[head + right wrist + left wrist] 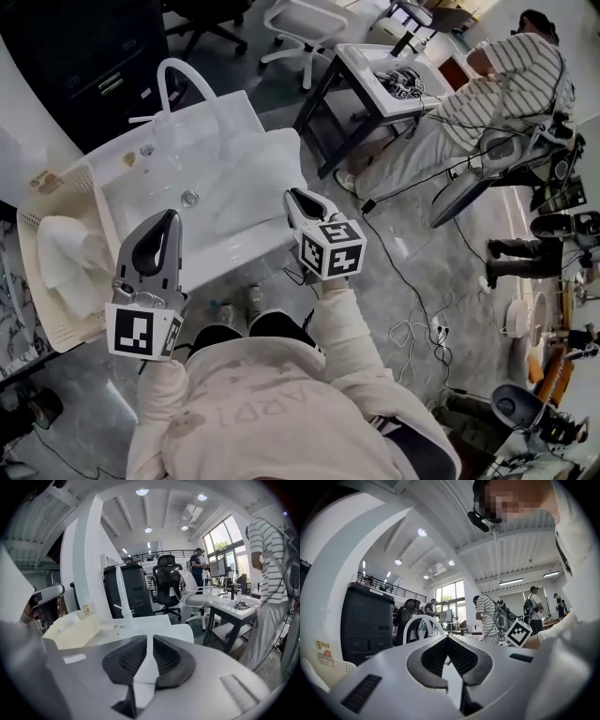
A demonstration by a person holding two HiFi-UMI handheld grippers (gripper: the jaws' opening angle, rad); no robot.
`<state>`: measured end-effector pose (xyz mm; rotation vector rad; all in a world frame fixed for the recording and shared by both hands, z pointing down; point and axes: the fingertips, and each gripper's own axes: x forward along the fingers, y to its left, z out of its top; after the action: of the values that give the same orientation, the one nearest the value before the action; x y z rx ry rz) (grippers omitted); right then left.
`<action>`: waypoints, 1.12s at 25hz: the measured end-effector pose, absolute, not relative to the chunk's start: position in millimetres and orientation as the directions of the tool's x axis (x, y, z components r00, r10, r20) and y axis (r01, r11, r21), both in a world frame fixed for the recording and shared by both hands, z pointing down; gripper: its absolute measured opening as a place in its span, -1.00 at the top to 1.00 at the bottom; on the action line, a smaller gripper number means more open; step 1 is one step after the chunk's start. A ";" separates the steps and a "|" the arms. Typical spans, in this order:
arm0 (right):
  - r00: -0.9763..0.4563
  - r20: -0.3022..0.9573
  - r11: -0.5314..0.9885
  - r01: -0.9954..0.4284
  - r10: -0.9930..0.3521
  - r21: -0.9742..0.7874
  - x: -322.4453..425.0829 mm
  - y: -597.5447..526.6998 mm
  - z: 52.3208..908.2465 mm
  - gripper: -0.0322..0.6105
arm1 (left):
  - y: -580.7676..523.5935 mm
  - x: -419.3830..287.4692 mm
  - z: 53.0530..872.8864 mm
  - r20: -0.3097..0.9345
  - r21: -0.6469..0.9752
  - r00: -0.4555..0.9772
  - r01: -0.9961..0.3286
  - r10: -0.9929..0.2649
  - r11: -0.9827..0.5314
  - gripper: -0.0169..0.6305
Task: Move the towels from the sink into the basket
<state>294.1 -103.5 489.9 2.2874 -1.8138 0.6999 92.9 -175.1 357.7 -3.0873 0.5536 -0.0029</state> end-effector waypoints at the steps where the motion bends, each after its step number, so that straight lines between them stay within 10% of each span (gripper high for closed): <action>1: 0.154 0.451 -0.254 -0.952 -0.879 -0.172 295.9 -106.6 494.2 0.72 | -176.6 93.7 358.2 0.003 -0.004 0.935 -0.355 -0.355 -0.935 0.93; 28: 0.008 0.677 -0.134 -0.982 -0.736 -0.135 370.8 -161.2 591.9 0.01 | -201.5 128.9 374.4 0.078 -0.010 0.844 -0.532 -0.531 -0.847 0.93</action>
<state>370.8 -161.2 591.9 1.9162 -1.7644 0.8906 128.9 -201.5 374.4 -3.0278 0.8731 -0.1225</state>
